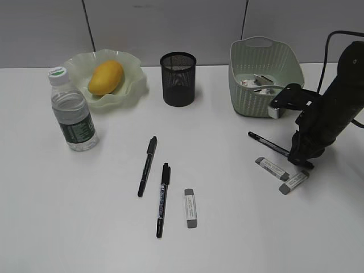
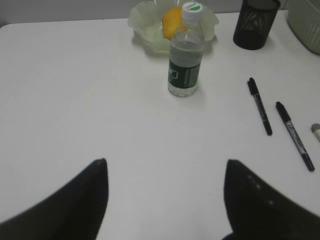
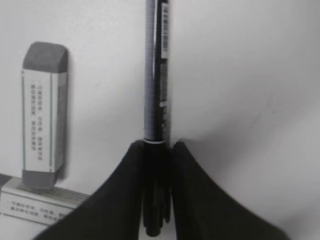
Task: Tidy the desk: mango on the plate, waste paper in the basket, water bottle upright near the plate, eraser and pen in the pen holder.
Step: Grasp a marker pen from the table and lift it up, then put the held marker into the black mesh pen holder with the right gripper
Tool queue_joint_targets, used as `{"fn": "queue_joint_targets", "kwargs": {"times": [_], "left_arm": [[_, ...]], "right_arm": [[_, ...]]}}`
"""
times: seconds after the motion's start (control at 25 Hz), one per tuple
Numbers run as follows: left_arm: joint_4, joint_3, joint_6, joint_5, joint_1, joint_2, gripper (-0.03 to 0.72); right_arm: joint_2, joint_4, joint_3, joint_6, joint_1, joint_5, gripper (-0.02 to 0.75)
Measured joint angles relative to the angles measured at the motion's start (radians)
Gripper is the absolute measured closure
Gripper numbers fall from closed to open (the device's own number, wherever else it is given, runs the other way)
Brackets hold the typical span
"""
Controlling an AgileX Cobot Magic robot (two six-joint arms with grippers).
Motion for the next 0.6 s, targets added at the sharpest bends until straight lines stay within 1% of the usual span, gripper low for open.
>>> {"fn": "queue_joint_targets", "kwargs": {"times": [0.12,0.4,0.52,0.6], "left_arm": [[0.000,0.000,0.000,0.000,0.000,0.000,0.143],[0.000,0.000,0.000,0.000,0.000,0.000,0.143],[0.000,0.000,0.000,0.000,0.000,0.000,0.143],[0.000,0.000,0.000,0.000,0.000,0.000,0.143]], "right_arm": [[-0.012,0.010,0.001,0.001,0.000,-0.003,0.597],[-0.140,0.113,0.001,-0.004,0.014,0.036,0.597],[-0.209,0.123,0.001,-0.006,0.053,0.049,0.597],[-0.251,0.135,0.001,-0.005,0.102,0.051,0.597]]}}
